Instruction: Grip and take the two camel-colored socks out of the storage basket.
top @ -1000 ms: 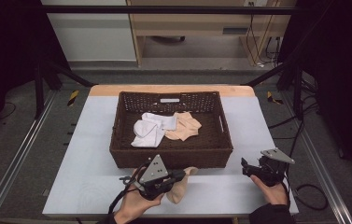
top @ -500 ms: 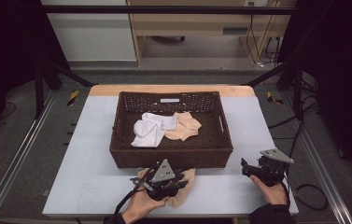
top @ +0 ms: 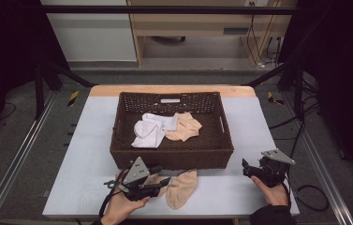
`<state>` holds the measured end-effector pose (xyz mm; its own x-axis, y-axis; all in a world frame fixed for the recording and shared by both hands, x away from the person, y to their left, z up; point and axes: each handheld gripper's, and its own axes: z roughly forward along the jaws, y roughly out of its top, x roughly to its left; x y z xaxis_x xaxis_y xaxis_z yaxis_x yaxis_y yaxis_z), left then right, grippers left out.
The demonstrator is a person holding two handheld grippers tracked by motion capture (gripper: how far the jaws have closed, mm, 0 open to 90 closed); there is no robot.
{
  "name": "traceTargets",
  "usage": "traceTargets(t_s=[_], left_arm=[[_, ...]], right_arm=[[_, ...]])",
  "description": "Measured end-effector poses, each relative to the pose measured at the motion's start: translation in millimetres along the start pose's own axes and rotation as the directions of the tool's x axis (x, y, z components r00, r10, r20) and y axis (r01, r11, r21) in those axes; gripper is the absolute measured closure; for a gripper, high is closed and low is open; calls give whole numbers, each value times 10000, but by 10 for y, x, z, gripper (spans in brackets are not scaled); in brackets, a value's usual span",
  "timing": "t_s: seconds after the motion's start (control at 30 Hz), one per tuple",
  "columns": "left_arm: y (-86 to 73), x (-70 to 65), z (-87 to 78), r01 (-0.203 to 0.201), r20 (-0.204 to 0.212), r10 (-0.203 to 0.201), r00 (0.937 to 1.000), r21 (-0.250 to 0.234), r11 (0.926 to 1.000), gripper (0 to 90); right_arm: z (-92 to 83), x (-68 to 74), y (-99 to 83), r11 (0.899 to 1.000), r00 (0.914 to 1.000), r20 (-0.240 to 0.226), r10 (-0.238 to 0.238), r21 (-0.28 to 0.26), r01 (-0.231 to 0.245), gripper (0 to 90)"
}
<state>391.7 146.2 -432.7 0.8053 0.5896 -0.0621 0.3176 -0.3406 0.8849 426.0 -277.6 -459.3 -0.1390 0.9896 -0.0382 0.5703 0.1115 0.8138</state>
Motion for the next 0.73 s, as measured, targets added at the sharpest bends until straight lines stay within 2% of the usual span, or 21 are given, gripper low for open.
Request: traceTargets(t_s=[0.03,0.07,0.17,0.2,0.37,0.4,0.5,0.7,0.73], left_arm=[[0,0,0,0,0,0,10000,0,10000,472],[-36,44,-88,98,-191,-98,9998,4,10000,467],[-76,94,-183,267,-356,-269,9990,-77,9996,456],[-118,136,-264,397,-504,-404,9979,-146,9991,452],[-217,228,-387,532,-903,-536,9945,-66,9986,436],[-275,289,-445,669,-1157,-671,9910,-50,9977,433],[-375,388,-536,1027,-1557,-1029,9824,-97,9947,418],[-499,495,-613,1239,-2037,-1179,9719,169,9922,390],[-499,495,-613,1239,-2037,-1179,9719,169,9922,386]], right_arm=[[0,0,0,10000,10000,0,0,0,0,60],[-1,-2,-1,10000,10000,-2,15,-4,-15,58],[1,-4,-2,10000,10000,-17,34,5,-34,58],[1,-5,-2,10000,10000,-21,45,11,-45,57],[-1,-7,-6,10000,10000,-3,41,7,-41,56],[-1,-8,-6,10000,10000,0,49,14,-49,56],[-4,-8,-7,9999,10000,6,97,31,-97,56],[-5,-2,-4,10000,10000,22,39,4,-39,55],[-3,4,-5,10000,10000,14,6,25,-6,55]])
